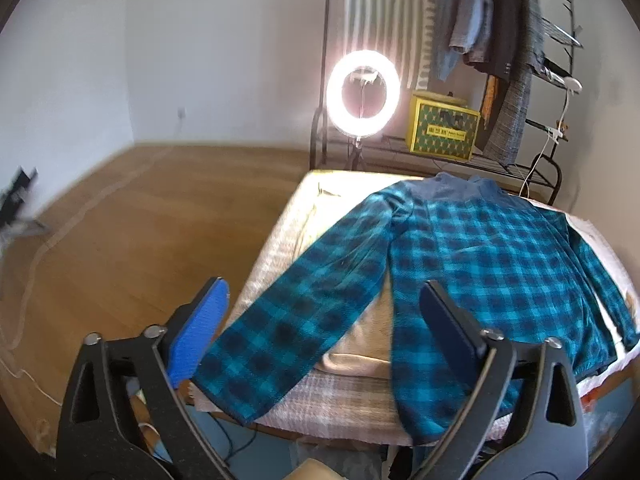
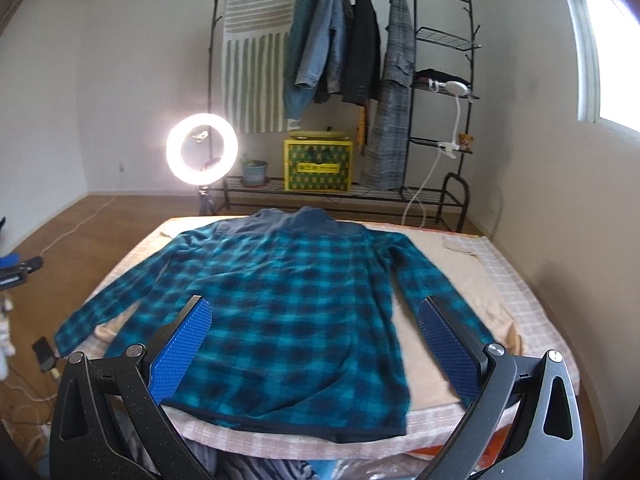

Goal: Fold large clothes
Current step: 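Move the left tool to the shirt's side edge and grasp it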

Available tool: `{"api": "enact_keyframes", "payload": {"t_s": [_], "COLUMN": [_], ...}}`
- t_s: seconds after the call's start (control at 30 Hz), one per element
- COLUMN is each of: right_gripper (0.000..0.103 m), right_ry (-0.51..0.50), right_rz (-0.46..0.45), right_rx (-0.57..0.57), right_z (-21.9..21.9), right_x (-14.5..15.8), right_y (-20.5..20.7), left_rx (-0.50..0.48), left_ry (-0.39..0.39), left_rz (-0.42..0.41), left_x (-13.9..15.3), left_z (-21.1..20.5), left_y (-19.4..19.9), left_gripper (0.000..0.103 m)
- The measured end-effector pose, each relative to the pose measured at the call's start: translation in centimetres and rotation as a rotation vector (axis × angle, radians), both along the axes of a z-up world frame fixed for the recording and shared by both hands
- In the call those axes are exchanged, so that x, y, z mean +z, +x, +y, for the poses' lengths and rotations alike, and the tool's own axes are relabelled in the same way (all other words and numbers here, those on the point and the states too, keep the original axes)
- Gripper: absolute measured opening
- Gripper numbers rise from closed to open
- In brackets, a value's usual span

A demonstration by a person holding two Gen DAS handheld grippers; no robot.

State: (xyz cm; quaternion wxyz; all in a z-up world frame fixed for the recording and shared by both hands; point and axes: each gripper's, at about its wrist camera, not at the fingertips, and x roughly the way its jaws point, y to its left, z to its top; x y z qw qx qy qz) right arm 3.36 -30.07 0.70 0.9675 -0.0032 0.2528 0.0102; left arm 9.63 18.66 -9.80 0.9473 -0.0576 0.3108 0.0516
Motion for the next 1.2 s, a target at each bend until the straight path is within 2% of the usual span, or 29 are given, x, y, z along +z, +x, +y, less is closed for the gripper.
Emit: {"api": "enact_keyframes", "payload": {"t_s": [0.03, 0.17, 0.23, 0.3, 0.37, 0.63, 0.7, 1.0, 1.07, 1.13, 1.17, 1.2], "right_gripper": [0.103, 0.103, 0.103, 0.103, 0.103, 0.102, 0.099, 0.099, 0.099, 0.099, 0.099, 0.099], "right_ry": [0.009, 0.032, 0.033, 0.041, 0.057, 0.084, 0.082, 0.041, 0.035, 0.032, 0.031, 0.031], "right_rz": [0.001, 0.023, 0.045, 0.083, 0.102, 0.13, 0.147, 0.172, 0.175, 0.183, 0.187, 0.193], "right_rx": [0.005, 0.034, 0.043, 0.054, 0.063, 0.093, 0.102, 0.13, 0.134, 0.141, 0.143, 0.148], "right_z": [0.2, 1.0, 1.6, 2.0, 2.1, 3.5, 4.2, 7.3, 7.7, 8.1, 8.2, 8.4], "right_x": [-0.1, -0.6, -0.8, -1.0, -1.1, -1.5, -1.8, -1.9, -1.9, -2.1, -2.2, -2.3], "right_y": [0.1, 0.3, 0.7, 1.1, 1.3, 1.7, 2.0, 2.0, 2.0, 2.1, 2.3, 2.4], "left_rx": [0.007, -0.016, -0.029, -0.034, -0.028, -0.024, -0.025, -0.052, -0.053, -0.054, -0.054, -0.055], "left_ry": [-0.019, -0.115, -0.199, -0.308, -0.349, -0.351, -0.356, -0.319, -0.314, -0.305, -0.303, -0.305], "left_rz": [0.011, 0.075, 0.125, 0.181, 0.227, 0.353, 0.369, 0.403, 0.4, 0.394, 0.394, 0.394], "left_x": [-0.5, -3.7, -5.7, -8.1, -10.1, -15.8, -16.7, -19.8, -20.0, -20.0, -20.0, -20.0], "left_z": [0.9, 5.1, 7.3, 9.6, 11.2, 14.2, 14.4, 14.7, 14.6, 14.6, 14.6, 14.6], "left_y": [0.6, 4.0, 5.8, 7.5, 8.6, 10.2, 10.5, 11.9, 11.8, 11.9, 11.9, 12.0], "left_gripper": [0.083, 0.075, 0.057, 0.046, 0.044, 0.044, 0.044, 0.044, 0.04, 0.023, 0.02, 0.012]}}
